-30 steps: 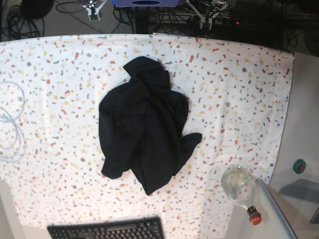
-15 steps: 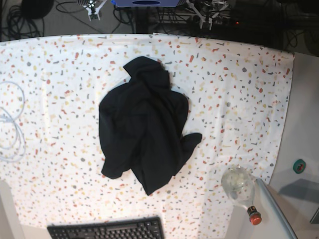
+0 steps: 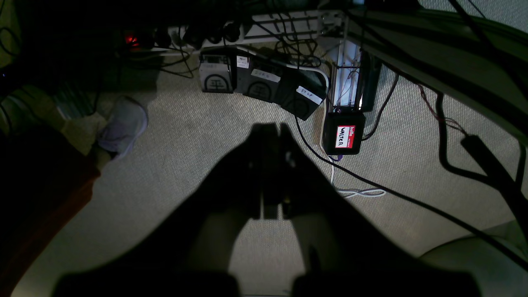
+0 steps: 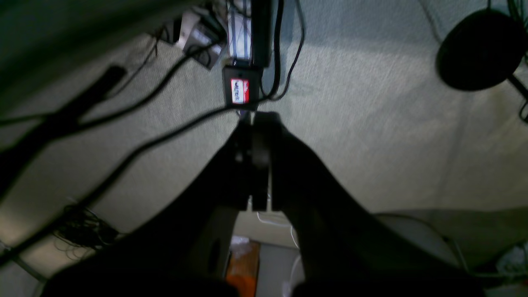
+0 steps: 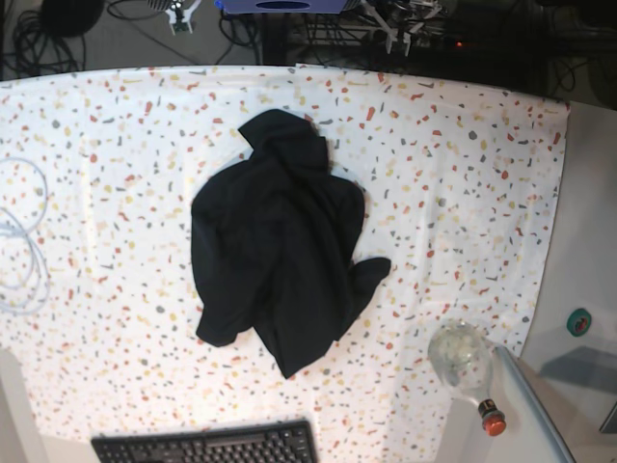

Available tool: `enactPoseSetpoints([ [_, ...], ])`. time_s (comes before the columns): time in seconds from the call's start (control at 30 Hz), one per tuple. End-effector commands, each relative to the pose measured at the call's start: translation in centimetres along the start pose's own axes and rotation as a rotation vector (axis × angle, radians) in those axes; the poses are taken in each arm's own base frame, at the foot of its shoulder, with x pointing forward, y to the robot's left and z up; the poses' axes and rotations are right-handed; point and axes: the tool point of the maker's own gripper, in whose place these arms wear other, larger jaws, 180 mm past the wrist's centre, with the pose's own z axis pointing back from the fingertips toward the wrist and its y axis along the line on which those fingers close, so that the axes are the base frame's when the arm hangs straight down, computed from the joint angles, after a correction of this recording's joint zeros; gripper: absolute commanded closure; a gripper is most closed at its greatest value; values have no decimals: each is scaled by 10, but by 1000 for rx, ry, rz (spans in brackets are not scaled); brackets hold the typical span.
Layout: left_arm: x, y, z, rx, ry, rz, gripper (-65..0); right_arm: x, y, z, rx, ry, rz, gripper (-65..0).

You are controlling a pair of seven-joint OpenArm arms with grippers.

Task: Layout the t-shirt on the table in an organized manner, then fold the t-shirt properly

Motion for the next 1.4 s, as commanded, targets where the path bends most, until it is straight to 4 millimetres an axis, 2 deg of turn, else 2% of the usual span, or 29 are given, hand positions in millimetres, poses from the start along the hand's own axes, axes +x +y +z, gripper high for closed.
enactPoseSetpoints([
  [0.0, -8, 3, 2, 7, 5, -11, 0, -4, -9, 1, -14, 3, -5, 0],
  [0.2, -3, 27, 15, 38, -107, -42, 0, -21, -11, 4, -17, 2, -2, 0],
  [0.33, -19, 30, 20, 42, -94, -44, 0, -29, -9, 10, -17, -39, 6, 0],
  [0.43, -30, 47, 26, 64, -92, -59, 0, -42, -10, 19, -26, -66, -6, 0],
  [0.47, -31, 47, 30, 63, -104, -62, 0, -44, -17, 24, -44, -85, -37, 0],
  [0.57, -26, 62, 45, 79, -161, -99, 0, -48, -45, 39, -118, -138, -129, 0],
  [0.73, -1, 76, 77, 90, -292, -158, 0, -44, -86, 70, -222, -241, -194, 0],
  [0.8, 14, 72, 93, 81, -375, -173, 0, -40, -101, 85, -266, -283, -211, 0],
  [0.83, 22, 73, 103, 77, -436, -191, 0, -36, -111, 94, -293, -311, -223, 0],
  [0.93, 34, 66, 123, 50, -580, -219, 0, -28, -123, 116, -349, -379, -272, 0],
  [1.07, 40, 60, 144, 30, -719, -220, 0, 1, -136, 154, -411, -507, -275, 0],
  [1.2, 50, 55, 173, 12, -848, -179, 0, 37, -134, 188, -435, -631, -246, 0],
  [1.27, 57, 60, 190, 6, -906, -134, 0, 52, -131, 198, -433, -677, -234, 0],
  [1.37, 68, 68, 212, 0, -964, -69, 0, 81, -111, 204, -385, -742, -192, 0],
])
